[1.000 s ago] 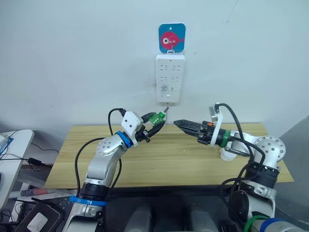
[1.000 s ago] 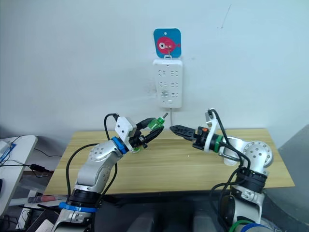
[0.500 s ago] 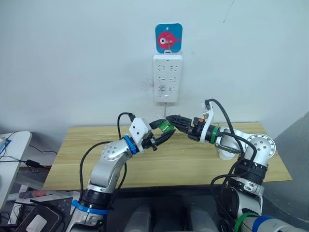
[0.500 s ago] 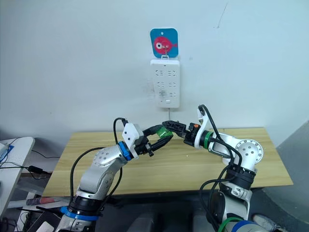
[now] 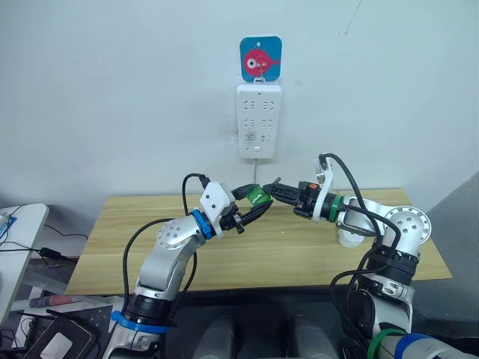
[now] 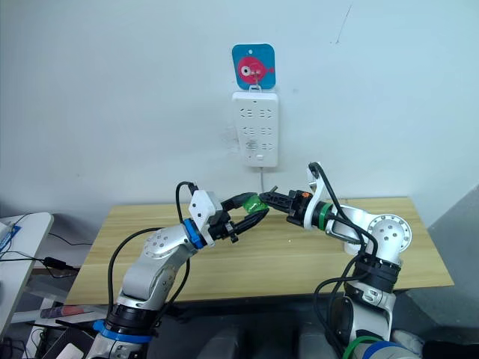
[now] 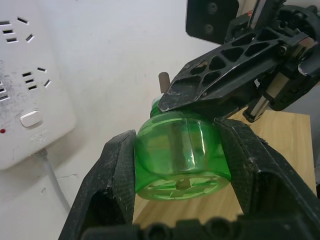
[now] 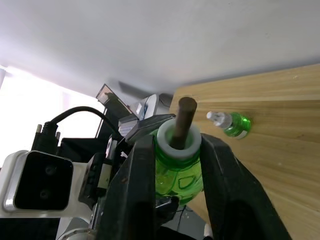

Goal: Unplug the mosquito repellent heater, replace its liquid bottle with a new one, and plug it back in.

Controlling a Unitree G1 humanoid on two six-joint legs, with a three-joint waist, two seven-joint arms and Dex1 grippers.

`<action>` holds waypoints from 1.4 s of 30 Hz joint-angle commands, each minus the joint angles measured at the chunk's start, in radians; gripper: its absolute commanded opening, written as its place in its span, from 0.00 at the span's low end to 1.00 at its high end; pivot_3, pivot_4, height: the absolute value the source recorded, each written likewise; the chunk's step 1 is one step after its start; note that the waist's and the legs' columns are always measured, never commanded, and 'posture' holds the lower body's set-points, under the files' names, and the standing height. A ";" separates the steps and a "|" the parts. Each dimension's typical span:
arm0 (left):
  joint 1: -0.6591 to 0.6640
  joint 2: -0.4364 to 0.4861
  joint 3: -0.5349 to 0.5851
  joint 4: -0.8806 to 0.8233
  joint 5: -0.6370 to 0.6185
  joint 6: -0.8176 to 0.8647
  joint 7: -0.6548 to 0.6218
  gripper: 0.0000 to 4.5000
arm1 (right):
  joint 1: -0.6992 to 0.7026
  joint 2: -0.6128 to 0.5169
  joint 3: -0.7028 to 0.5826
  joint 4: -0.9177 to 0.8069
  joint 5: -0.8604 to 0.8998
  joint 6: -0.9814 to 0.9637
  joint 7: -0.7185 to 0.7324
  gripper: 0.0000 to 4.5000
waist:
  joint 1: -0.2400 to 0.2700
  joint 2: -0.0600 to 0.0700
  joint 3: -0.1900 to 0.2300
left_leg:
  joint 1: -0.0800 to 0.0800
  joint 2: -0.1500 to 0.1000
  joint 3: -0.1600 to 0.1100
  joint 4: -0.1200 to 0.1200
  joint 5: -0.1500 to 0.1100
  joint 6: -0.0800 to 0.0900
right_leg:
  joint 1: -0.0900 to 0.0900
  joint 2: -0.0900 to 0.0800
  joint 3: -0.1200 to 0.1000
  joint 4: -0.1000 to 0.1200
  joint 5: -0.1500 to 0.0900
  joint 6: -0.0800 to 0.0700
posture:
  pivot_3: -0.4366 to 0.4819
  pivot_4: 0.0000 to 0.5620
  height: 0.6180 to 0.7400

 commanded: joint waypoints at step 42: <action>-0.059 0.144 -0.058 0.063 0.021 0.044 -0.190 1.00 | 0.221 -0.276 0.635 0.803 -1.035 -1.644 0.140 0.19 | 0.000 0.000 0.000 | 0.001 0.001 0.001 0.000 0.000 -0.001 | 0.001 0.001 0.002 -0.002 -0.001 0.001 | 0.52 0.20 1.00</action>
